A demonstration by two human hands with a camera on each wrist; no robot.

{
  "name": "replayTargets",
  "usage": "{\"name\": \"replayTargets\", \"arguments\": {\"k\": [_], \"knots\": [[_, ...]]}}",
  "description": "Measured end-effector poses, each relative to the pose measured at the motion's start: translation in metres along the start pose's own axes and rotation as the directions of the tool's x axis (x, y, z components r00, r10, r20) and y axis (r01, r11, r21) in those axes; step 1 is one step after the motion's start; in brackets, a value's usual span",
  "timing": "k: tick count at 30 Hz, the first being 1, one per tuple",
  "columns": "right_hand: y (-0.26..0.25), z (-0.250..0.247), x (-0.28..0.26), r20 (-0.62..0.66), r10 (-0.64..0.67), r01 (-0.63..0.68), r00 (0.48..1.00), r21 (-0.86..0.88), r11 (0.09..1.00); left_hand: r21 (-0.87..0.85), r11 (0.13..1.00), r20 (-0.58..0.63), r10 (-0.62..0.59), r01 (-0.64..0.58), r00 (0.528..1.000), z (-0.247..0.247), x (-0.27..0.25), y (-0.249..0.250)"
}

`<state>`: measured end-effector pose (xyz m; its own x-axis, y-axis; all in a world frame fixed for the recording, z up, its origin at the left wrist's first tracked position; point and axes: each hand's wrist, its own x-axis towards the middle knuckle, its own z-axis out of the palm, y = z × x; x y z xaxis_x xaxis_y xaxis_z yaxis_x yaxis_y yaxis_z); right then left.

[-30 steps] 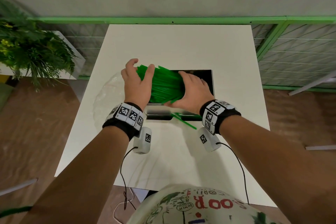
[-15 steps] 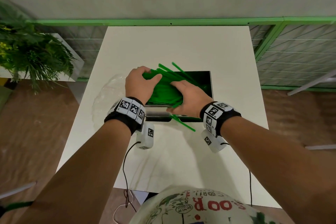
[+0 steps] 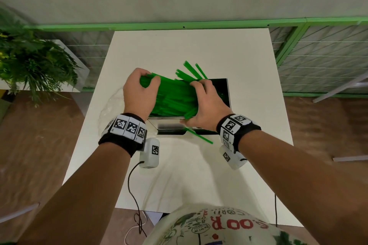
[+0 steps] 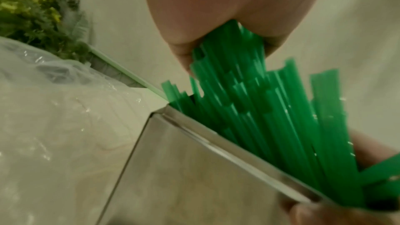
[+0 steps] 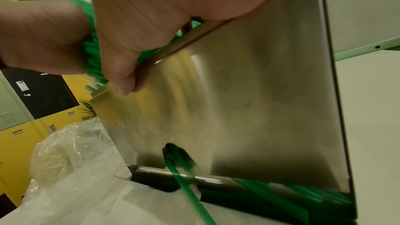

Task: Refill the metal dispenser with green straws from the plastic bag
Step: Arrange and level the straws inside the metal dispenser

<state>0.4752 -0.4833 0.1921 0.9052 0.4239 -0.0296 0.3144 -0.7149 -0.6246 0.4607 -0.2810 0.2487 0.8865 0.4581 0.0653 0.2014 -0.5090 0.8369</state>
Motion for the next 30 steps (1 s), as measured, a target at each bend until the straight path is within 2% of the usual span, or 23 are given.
{"name": "replayTargets", "arguments": {"k": [3, 5, 8, 10, 13, 16, 19, 24, 27, 30], "knots": [[0.000, 0.000, 0.001, 0.020, -0.005, 0.006, 1.000, -0.048, 0.999, 0.133, 0.991, 0.140, -0.014, -0.005, 0.990, 0.008, -0.002, -0.007], [-0.001, 0.000, 0.001, 0.019, -0.016, 0.017, 1.000, -0.080, 0.997, 0.184, 0.983, 0.114, 0.005, -0.026, 0.994, 0.012, -0.006, -0.010], [-0.001, 0.001, -0.002, -0.058, -0.046, 0.039, 0.997, -0.116, 0.992, 0.218, 0.976, 0.009, 0.008, -0.010, 1.000, 0.014, -0.008, -0.013], [-0.002, 0.001, -0.003, -0.092, -0.044, 0.033, 0.995, -0.118, 0.992, 0.171, 0.982, -0.023, -0.077, 0.079, 0.997, 0.015, -0.003, -0.013], [-0.003, -0.001, 0.001, -0.081, 0.012, -0.018, 0.997, -0.077, 0.997, 0.154, 0.968, 0.046, -0.208, 0.199, 0.977, 0.016, 0.007, -0.011], [-0.006, -0.005, 0.008, 0.013, 0.113, -0.112, 0.994, -0.049, 0.992, 0.237, 0.962, 0.109, -0.162, 0.133, 0.981, 0.019, 0.011, -0.008], [-0.006, -0.006, 0.011, 0.101, 0.133, -0.124, 0.986, -0.091, 0.988, 0.229, 0.972, 0.124, -0.076, 0.046, 0.989, 0.026, 0.010, -0.003], [-0.005, -0.004, 0.010, 0.194, 0.075, -0.039, 0.978, -0.181, 0.983, 0.153, 0.982, 0.222, -0.142, 0.109, 0.965, 0.029, 0.016, -0.003], [-0.002, -0.002, 0.009, 0.211, 0.008, 0.029, 0.977, -0.168, 0.985, 0.205, 0.977, 0.266, -0.114, 0.059, 0.957, 0.025, 0.024, -0.012], [0.001, 0.000, 0.009, 0.210, -0.032, 0.063, 0.977, -0.139, 0.988, 0.181, 0.983, 0.250, -0.081, 0.036, 0.965, 0.025, 0.021, -0.014]]}}
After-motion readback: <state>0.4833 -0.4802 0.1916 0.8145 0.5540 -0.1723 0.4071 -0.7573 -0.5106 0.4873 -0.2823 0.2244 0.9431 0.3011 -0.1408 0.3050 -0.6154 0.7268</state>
